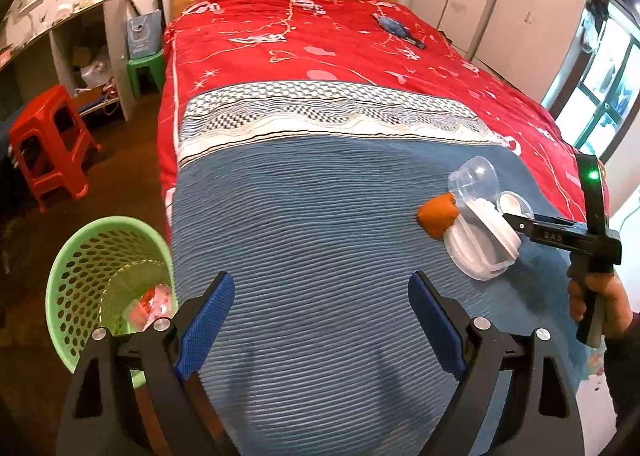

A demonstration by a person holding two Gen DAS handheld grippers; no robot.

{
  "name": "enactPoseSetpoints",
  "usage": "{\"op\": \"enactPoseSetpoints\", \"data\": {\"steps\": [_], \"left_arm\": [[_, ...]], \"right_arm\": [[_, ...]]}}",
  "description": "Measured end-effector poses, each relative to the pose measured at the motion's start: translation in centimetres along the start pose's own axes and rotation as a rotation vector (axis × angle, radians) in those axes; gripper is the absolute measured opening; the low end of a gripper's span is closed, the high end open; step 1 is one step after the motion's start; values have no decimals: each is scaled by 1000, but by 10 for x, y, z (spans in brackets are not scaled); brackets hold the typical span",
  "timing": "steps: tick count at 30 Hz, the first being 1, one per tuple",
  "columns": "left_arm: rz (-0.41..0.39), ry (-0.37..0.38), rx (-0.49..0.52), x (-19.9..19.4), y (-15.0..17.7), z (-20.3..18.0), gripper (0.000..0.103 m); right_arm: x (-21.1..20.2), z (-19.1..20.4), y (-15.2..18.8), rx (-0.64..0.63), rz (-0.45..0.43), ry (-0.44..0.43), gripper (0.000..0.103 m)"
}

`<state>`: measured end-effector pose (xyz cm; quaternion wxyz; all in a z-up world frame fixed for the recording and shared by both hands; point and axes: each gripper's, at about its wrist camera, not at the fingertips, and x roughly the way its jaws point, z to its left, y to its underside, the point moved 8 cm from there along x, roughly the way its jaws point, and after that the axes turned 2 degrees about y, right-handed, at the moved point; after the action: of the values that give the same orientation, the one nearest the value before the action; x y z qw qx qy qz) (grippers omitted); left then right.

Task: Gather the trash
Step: 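Grasp the labeled round plastic cup with the right tool while the left tool grasps the white-lidded cup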

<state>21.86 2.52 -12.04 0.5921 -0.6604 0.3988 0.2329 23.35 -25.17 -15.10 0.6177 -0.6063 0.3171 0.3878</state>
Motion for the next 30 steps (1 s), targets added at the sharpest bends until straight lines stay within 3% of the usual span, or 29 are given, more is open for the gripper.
{"op": "enactPoseSetpoints", "data": {"steps": [9,20,30], "left_arm": [[7,63,77,7,-10,-45,85],[45,165,268,36,-18,-137,85],[74,140,465,76,-23,-198,85]], "right_arm": [[-18,-13,1,45,-35,-26,66],[-56,-34,12,97,-74,-60,66],[-71,-37,21,113,-90,-95,66]]}}
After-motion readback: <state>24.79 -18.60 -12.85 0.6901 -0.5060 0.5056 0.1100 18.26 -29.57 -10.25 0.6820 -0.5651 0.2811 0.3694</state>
